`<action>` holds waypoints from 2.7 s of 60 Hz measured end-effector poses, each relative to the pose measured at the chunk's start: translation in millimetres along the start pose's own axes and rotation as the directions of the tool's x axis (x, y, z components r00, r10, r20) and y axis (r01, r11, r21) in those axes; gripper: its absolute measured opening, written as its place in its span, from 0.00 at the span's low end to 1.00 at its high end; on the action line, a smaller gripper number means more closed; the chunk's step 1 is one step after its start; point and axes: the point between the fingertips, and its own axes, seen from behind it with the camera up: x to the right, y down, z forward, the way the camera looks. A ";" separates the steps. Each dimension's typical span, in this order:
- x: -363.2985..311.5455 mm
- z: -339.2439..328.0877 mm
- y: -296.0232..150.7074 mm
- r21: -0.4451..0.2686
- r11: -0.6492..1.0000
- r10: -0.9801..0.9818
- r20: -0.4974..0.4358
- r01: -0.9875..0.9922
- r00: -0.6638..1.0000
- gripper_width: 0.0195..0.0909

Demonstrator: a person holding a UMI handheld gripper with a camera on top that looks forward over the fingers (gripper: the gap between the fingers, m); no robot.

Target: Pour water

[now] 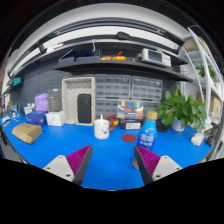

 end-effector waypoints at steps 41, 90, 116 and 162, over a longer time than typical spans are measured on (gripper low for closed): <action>104.7 95.9 10.5 0.089 0.995 0.059 -0.057 -0.054 0.997 0.86; 118.0 170.6 -38.2 -0.011 0.826 -0.556 -0.183 0.564 0.811 0.22; 81.5 259.2 -107.2 -0.205 0.009 -0.968 -0.248 0.979 -0.044 0.23; 43.9 288.5 -116.8 -0.166 -0.162 -0.954 -0.225 0.973 -0.198 0.23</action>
